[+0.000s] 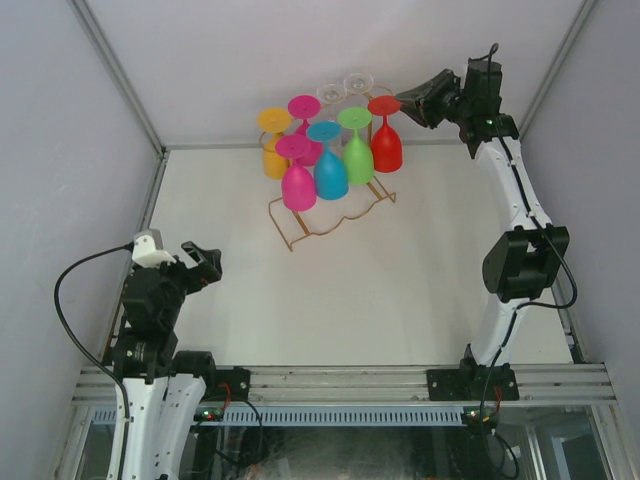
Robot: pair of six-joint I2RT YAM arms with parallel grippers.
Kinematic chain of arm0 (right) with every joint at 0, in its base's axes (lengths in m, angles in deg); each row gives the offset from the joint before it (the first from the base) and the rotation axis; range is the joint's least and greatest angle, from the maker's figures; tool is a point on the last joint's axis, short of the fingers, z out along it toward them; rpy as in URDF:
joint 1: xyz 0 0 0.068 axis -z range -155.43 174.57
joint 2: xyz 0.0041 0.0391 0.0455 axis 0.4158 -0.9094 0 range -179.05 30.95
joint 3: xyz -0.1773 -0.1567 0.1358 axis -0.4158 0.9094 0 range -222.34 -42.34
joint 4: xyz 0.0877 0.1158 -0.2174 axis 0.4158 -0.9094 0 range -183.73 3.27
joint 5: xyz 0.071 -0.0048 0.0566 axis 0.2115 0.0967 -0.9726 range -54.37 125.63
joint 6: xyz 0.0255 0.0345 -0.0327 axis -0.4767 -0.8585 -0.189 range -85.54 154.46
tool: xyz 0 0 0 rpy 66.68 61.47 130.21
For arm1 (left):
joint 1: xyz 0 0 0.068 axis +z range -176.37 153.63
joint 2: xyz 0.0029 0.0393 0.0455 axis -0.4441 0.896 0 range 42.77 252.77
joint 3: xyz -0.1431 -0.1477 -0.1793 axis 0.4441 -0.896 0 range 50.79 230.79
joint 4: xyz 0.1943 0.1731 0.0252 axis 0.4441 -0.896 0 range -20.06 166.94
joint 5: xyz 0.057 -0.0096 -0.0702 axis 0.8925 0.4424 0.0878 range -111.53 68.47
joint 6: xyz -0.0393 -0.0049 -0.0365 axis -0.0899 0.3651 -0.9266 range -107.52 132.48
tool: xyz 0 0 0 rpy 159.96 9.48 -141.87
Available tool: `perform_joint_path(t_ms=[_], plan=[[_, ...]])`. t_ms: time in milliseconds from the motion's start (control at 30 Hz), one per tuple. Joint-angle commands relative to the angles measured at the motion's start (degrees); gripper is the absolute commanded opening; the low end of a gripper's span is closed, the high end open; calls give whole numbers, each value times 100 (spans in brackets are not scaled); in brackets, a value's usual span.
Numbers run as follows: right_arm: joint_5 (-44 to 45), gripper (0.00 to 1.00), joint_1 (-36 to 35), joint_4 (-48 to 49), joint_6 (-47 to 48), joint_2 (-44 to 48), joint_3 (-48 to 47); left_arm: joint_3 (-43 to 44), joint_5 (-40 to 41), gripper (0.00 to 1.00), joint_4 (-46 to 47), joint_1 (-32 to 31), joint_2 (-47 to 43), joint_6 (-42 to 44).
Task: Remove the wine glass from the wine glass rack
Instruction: Pick up the wine glass from the wine rack.
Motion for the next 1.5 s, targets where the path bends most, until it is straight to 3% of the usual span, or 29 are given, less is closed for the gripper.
perform_joint_path(t_ms=[0, 633, 700, 867, 1033, 1467], plan=[[17, 31, -33, 36, 65, -33, -303, -4, -72, 100, 166, 51, 41, 8], [-50, 21, -59, -43, 47, -158, -504, -4, -75, 100, 165, 53, 111, 6], [-96, 14, -66, -73, 69, -187, -544, -4, -77, 100, 163, 55, 111, 6], [-25, 13, -65, -194, 169, -169, -561, -2, -80, 100, 160, 51, 119, 8], [120, 4, -65, -239, 219, -41, -560, -4, -71, 100, 154, 51, 107, 6], [395, 0, -58, 240, -175, 582, -109, -3, -15, 100, 113, 51, 114, 6]])
